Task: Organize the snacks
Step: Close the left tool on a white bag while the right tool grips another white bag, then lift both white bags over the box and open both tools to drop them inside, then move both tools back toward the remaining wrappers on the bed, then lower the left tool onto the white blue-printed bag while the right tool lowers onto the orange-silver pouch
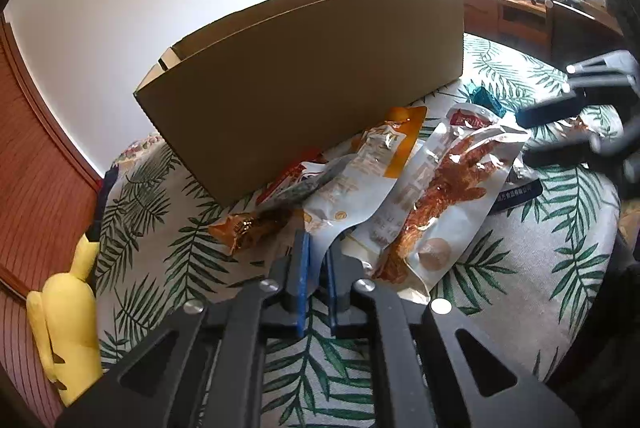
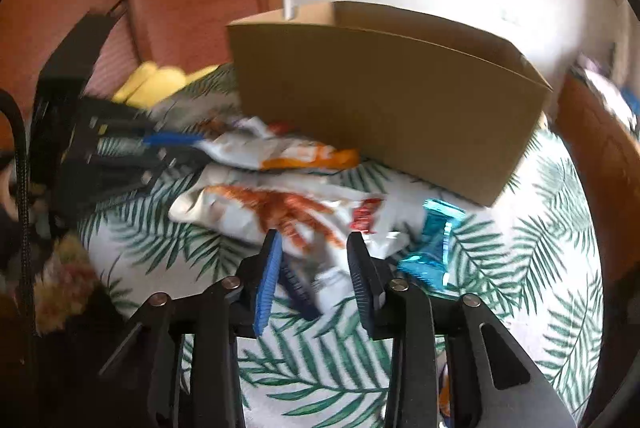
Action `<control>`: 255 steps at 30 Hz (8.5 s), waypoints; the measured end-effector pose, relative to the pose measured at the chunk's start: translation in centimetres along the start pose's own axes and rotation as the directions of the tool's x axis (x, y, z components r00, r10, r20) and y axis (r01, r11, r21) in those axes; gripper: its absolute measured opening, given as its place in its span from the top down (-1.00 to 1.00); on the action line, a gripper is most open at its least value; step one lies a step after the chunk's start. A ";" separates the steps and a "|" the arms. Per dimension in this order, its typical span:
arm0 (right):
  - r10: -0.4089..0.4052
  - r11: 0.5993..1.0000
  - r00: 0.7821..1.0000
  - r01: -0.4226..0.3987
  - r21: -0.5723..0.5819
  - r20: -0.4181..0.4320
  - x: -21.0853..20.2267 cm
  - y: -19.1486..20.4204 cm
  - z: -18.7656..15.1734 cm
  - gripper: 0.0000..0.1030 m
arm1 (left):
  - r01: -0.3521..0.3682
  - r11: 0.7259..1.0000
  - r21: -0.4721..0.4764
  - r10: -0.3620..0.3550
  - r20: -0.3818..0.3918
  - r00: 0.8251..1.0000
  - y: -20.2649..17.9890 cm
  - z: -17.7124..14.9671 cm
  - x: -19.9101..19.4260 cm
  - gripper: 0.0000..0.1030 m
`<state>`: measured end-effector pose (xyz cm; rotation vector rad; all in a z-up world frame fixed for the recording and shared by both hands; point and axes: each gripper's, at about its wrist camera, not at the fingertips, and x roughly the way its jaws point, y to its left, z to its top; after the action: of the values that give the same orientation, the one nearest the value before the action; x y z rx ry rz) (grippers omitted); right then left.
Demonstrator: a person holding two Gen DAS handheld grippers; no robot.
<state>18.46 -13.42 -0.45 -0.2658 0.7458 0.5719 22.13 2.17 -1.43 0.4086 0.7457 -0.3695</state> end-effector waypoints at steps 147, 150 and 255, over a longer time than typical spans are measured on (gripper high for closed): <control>-0.383 0.887 0.912 0.407 -0.220 0.144 2.2 -3.0 15.4 0.97 | 0.001 0.929 -0.369 0.063 0.160 0.985 7.5 13.8 0.2 0.96; -0.369 0.910 0.920 0.387 -0.151 0.135 2.5 -4.2 15.8 0.95 | 0.002 0.926 -0.378 0.060 0.152 0.987 7.5 13.7 0.7 0.90; -0.265 0.932 0.964 0.246 0.268 0.036 -3.7 -7.1 -10.1 -0.21 | 0.207 0.968 -0.140 -0.199 0.065 0.978 -11.8 1.0 -1.1 -0.36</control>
<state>14.70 -24.94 -4.78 -0.0938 0.6951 0.2303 16.58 -8.23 -2.63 0.1842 0.7617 -0.5127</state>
